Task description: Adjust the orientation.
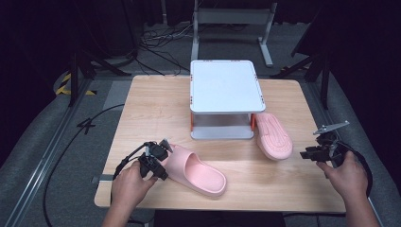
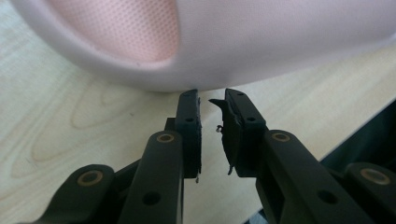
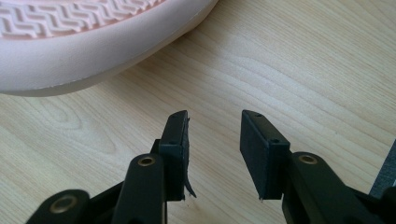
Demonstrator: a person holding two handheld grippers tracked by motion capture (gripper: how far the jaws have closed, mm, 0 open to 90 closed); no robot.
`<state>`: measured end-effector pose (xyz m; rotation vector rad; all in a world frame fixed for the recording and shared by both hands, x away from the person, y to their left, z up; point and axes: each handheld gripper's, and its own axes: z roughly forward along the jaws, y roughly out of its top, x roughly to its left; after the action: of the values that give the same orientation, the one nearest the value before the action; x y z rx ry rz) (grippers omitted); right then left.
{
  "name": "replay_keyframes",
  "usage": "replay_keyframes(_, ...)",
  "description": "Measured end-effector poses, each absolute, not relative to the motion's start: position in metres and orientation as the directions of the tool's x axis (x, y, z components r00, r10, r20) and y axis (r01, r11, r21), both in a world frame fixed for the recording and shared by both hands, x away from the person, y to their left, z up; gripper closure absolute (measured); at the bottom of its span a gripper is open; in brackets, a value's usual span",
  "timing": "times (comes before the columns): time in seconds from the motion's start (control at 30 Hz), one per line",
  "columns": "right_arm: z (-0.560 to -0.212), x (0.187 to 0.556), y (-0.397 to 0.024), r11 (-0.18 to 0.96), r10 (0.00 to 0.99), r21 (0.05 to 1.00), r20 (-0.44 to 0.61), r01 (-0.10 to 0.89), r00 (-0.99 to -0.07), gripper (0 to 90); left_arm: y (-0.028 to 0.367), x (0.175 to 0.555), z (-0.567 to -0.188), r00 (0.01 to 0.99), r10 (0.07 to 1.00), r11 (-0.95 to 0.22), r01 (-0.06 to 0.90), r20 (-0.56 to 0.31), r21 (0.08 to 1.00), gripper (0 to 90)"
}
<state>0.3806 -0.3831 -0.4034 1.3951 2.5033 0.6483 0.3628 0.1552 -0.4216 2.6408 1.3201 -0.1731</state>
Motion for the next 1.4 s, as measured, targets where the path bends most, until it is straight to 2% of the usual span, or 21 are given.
replay_keyframes(0.33,-0.407,0.373,-0.389,0.444,0.857,0.464,0.027,0.766,-0.514,61.7,0.146,0.387,-0.421,0.581,0.801,-0.556,0.811,-0.143,0.180,76.2)
replay_keyframes(0.53,-0.409,0.368,-0.395,0.437,0.863,0.461,0.025,0.772,-0.504,61.2,0.141,0.397,-0.420,0.580,0.808,-0.550,0.806,-0.104,0.218,70.9)
replay_keyframes(0.6,-0.409,0.367,-0.397,0.432,0.866,0.463,0.024,0.774,-0.499,61.1,0.141,0.395,-0.418,0.575,0.810,-0.543,0.811,-0.119,0.217,65.8)
replay_keyframes(0.73,-0.407,0.367,-0.398,0.425,0.869,0.469,0.028,0.774,-0.495,59.8,0.141,0.379,-0.404,0.566,0.812,-0.529,0.816,-0.140,0.233,49.3)
replay_keyframes(0.9,-0.406,0.371,-0.395,0.427,0.866,0.471,0.032,0.772,-0.499,58.4,0.123,0.353,-0.389,0.620,0.780,-0.573,0.762,-0.087,0.301,35.0)
replay_keyframes(0.97,-0.407,0.373,-0.390,0.441,0.858,0.470,0.029,0.765,-0.513,57.2,0.112,0.347,-0.389,0.634,0.772,-0.590,0.740,-0.040,0.323,33.2)
replay_keyframes(1.03,-0.408,0.375,-0.384,0.471,0.842,0.465,0.015,0.750,-0.539,56.9,0.105,0.346,-0.393,0.637,0.771,-0.598,0.731,-0.012,0.329,33.3)
replay_keyframes(1.13,-0.408,0.375,-0.381,0.478,0.837,0.465,0.014,0.745,-0.547,56.6,0.100,0.350,-0.401,0.634,0.773,-0.597,0.742,-0.029,0.305,34.9)
replay_keyframes(1.23,-0.409,0.376,-0.380,0.476,0.839,0.464,0.015,0.747,-0.544,56.3,0.098,0.356,-0.409,0.632,0.773,-0.597,0.756,-0.062,0.267,42.6)
replay_keyframes(1.4,-0.413,0.375,-0.379,0.483,0.834,0.455,0.022,0.749,-0.551,55.8,0.101,0.362,-0.407,0.584,0.802,-0.543,0.801,-0.128,0.253,45.4)
